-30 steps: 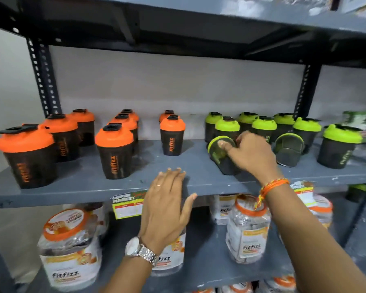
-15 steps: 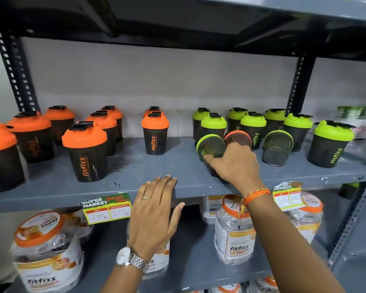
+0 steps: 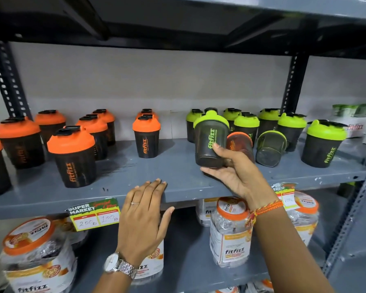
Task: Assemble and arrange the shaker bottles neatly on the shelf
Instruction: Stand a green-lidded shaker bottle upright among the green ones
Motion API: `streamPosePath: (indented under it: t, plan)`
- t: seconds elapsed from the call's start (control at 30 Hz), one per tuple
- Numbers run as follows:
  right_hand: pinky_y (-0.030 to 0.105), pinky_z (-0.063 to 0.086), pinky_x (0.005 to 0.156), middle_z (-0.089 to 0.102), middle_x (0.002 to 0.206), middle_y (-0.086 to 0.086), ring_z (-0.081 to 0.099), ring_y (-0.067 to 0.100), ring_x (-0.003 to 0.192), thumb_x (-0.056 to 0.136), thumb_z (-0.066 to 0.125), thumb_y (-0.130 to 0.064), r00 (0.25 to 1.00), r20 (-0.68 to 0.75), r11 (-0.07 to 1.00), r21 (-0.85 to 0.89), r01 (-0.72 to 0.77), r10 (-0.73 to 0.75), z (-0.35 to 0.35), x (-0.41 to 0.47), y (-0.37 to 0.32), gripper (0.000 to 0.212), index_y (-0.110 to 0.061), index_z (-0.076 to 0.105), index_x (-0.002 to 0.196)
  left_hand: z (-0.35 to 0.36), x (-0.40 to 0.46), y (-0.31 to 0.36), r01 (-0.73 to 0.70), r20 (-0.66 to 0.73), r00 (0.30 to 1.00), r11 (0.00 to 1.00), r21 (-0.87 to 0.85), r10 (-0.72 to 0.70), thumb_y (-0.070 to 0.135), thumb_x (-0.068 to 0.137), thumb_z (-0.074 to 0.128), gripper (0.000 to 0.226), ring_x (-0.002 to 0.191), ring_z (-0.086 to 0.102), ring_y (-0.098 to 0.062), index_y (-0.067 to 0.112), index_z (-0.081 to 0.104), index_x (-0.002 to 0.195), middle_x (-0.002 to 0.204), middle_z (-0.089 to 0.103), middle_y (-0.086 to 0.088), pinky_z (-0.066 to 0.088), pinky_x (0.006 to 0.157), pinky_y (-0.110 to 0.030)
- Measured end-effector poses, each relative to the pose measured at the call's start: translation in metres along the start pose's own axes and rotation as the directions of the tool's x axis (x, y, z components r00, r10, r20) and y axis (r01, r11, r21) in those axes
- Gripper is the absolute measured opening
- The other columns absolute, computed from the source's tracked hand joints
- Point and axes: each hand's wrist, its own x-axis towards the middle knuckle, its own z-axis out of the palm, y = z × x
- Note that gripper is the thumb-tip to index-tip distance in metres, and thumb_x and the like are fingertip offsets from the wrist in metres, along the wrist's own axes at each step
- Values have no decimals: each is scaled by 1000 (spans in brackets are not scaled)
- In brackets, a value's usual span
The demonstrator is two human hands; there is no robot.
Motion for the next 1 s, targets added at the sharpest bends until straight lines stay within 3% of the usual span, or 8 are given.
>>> streamPosePath:
  t: [0.07, 0.13, 0.3, 0.5, 0.67, 0.8, 1.0]
  plan:
    - [54, 52, 96, 77, 91, 10, 74, 22, 89, 68, 74, -12, 998, 65, 998, -66, 23, -19, -1, 2, -2, 40, -2, 67, 105, -1, 1, 1, 2, 3, 1000, 1000, 1, -2, 50, 99, 45, 55, 128, 57, -25, 17, 57, 141, 141, 63, -2, 33, 117, -41]
    - [53, 48, 102, 72, 108, 17, 68, 29, 102, 79, 68, 2, 996, 66, 988, -140, 68, -59, -2, 6, -3, 42, 3, 60, 120, -2, 1, 2, -2, 3, 1000, 1000, 1, 2, 49, 98, 47, 55, 128, 58, -26, 16, 57, 141, 141, 63, -3, 34, 116, -42]
    - [43, 52, 100, 64, 125, 24, 63, 33, 114, 78, 64, 21, 990, 35, 921, -362, 143, -140, -14, 22, -5, 58, 7, 50, 133, -4, 1, 4, 4, -4, 1000, 1000, 4, -4, 49, 98, 45, 56, 126, 60, -27, 15, 58, 140, 140, 65, -4, 35, 115, -43]
    - [30, 58, 87, 65, 120, 14, 67, 21, 104, 78, 68, 20, 987, 51, 833, -531, 155, -152, -29, 35, -5, 53, -8, 53, 121, -1, 1, 5, 17, -14, 1000, 1000, 2, -17, 49, 98, 44, 55, 127, 59, -27, 15, 59, 139, 140, 64, -4, 34, 115, -43]
    - [38, 53, 98, 65, 123, 14, 65, 23, 112, 82, 66, 16, 985, 46, 789, -592, 163, -168, -41, 44, 4, 51, -10, 51, 122, 2, 0, 5, 28, -28, 999, 1000, 8, -28, 50, 98, 44, 55, 127, 57, -26, 16, 58, 139, 140, 64, -4, 34, 115, -44]
    - [44, 49, 106, 68, 117, 5, 64, 22, 116, 83, 66, 14, 985, 39, 734, -661, 153, -170, -45, 50, 7, 51, -15, 50, 122, 4, 1, 5, 32, -45, 998, 999, 8, -32, 50, 99, 44, 54, 127, 55, -26, 16, 58, 139, 139, 64, -4, 33, 115, -43]
    - [47, 47, 108, 67, 126, 8, 63, 22, 118, 84, 68, 7, 981, 39, 653, -741, 156, -190, -48, 55, 11, 49, -14, 52, 125, 9, 1, 6, 37, -80, 996, 999, 4, -36, 47, 97, 48, 52, 128, 51, -24, 16, 57, 138, 137, 64, -5, 30, 116, -42]
